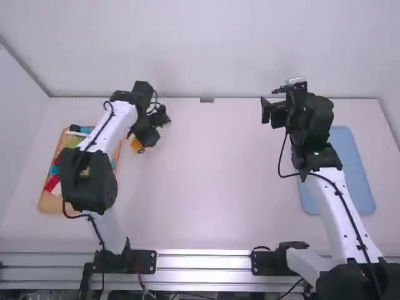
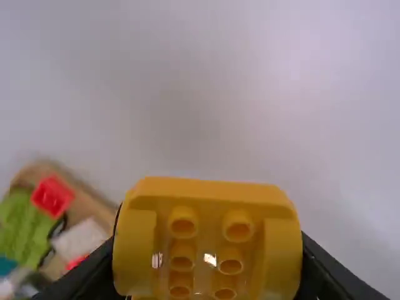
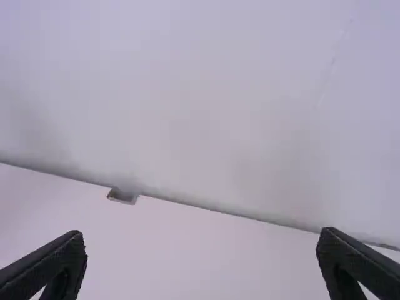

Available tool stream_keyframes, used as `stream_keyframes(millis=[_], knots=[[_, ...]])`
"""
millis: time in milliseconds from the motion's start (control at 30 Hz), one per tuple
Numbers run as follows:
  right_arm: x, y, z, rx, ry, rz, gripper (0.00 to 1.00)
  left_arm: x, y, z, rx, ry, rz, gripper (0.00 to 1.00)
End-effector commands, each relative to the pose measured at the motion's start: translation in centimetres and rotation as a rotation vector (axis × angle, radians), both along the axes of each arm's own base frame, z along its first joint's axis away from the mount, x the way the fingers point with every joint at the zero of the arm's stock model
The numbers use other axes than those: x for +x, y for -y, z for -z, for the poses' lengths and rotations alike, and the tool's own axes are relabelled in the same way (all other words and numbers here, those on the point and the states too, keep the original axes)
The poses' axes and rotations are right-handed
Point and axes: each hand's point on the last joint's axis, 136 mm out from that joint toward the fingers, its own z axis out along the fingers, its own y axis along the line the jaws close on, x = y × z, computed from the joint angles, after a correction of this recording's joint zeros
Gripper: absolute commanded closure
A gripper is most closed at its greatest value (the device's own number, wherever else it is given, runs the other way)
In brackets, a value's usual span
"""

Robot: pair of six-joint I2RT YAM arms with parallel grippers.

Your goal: Assemble lego blocks to make yellow taxi

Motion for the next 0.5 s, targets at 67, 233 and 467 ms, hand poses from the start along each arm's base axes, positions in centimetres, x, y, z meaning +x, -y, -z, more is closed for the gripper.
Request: stream_keyframes(millis=[67, 233, 467], knots=[[0.1, -0.2, -1.3, 0.005, 0.025, -0.007, 0.02, -2.0, 9.5, 0.0, -0.101, -0.027, 0.258, 0.81], [0.1, -0.1, -1.3, 0.006, 0.024, -0.006, 0.02, -4.3, 16.5, 1.0, -0.192, -0.03, 0.456, 0.8], [0.1, -0.1, -1.2, 0.016, 0.021, -0.003, 0.02, -6.2, 20.9, 4.6, -0.163, -0.036, 0.51, 0.81]])
